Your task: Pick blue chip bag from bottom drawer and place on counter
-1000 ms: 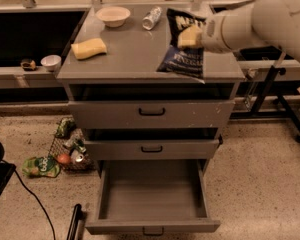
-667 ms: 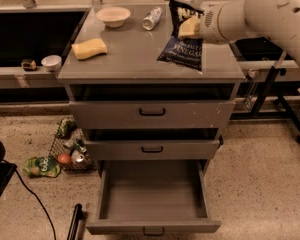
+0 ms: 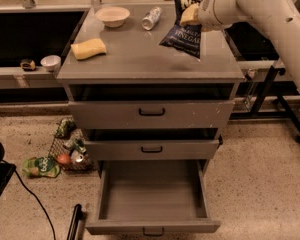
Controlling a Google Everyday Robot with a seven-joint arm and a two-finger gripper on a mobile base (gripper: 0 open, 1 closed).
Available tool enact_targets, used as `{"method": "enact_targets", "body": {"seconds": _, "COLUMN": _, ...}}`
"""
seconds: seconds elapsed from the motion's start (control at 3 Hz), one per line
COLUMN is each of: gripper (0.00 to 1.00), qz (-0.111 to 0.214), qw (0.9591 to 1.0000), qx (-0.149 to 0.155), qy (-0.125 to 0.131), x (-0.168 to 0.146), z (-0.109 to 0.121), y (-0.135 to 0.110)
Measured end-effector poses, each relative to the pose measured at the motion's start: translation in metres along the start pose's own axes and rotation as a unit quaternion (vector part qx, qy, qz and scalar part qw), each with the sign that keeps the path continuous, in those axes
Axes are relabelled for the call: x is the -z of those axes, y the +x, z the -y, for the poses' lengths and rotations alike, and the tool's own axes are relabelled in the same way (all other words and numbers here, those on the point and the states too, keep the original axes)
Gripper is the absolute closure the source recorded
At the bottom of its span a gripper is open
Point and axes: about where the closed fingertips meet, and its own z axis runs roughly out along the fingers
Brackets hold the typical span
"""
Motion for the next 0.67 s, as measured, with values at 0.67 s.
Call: {"method": "enact_targets", "body": {"seconds": 0.67, "gripper": 1.00, "qz": -0.006, "qw": 0.9996, "qx": -0.027, "qy": -0.005, "x": -0.055, "z": -0.014, "y": 0.024}}
